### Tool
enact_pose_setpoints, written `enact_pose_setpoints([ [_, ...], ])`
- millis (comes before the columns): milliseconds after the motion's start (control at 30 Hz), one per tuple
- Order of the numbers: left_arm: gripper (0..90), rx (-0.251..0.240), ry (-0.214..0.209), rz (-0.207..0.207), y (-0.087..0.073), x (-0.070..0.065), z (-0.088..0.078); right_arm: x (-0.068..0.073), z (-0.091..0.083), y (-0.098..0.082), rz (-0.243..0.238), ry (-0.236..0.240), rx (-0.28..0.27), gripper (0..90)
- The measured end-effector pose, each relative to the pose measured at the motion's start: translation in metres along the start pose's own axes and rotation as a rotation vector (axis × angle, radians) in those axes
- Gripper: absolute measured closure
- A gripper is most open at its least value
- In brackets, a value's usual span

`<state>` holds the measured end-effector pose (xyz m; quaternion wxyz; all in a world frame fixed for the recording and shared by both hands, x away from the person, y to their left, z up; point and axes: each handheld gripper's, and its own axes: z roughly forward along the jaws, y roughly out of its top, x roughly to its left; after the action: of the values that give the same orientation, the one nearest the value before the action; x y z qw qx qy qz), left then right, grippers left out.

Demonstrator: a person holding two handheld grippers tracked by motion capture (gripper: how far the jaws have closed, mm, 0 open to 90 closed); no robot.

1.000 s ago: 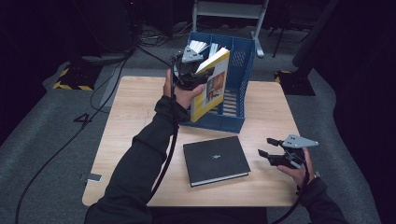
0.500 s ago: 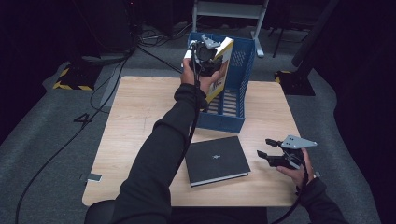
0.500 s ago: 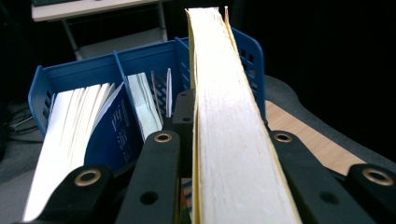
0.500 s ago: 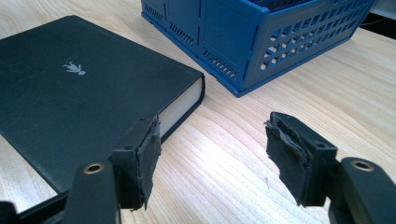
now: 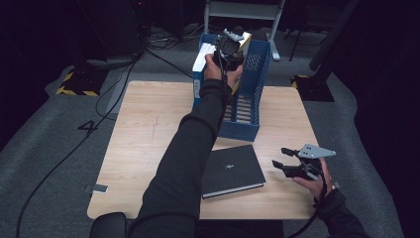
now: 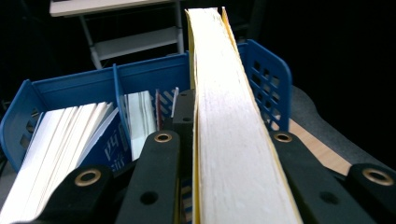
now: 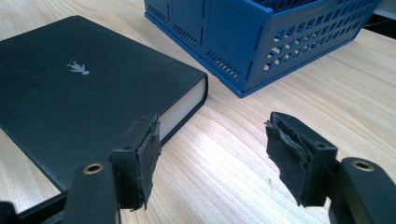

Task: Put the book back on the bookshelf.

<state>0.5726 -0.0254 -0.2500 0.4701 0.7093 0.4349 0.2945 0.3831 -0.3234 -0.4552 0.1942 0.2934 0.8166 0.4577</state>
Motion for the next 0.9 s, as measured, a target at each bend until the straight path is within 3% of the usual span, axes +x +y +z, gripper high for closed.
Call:
enact_pose_setpoints([
  [100, 75.1, -0.004, 0.015, -0.029, -0.001, 0.000, 0.008, 0.001, 0.000, 0.000, -0.006, 0.000, 0.002, 35.4],
  [400, 75.0, 0.004, 0.050, -0.029, -0.014, -0.007, 0.030, 0.001, 0.000, 0.000, -0.013, 0.002, 0.001, 35.6],
  [500, 75.1, 0.000, 0.057, -0.025, -0.019, -0.008, 0.035, 0.001, 0.000, 0.000, -0.019, -0.001, 0.005, 35.6],
  [900, 74.9, -0.022, 0.080, -0.079, -0.041, -0.013, 0.046, 0.004, 0.001, 0.001, -0.034, 0.002, 0.012, 36.0],
])
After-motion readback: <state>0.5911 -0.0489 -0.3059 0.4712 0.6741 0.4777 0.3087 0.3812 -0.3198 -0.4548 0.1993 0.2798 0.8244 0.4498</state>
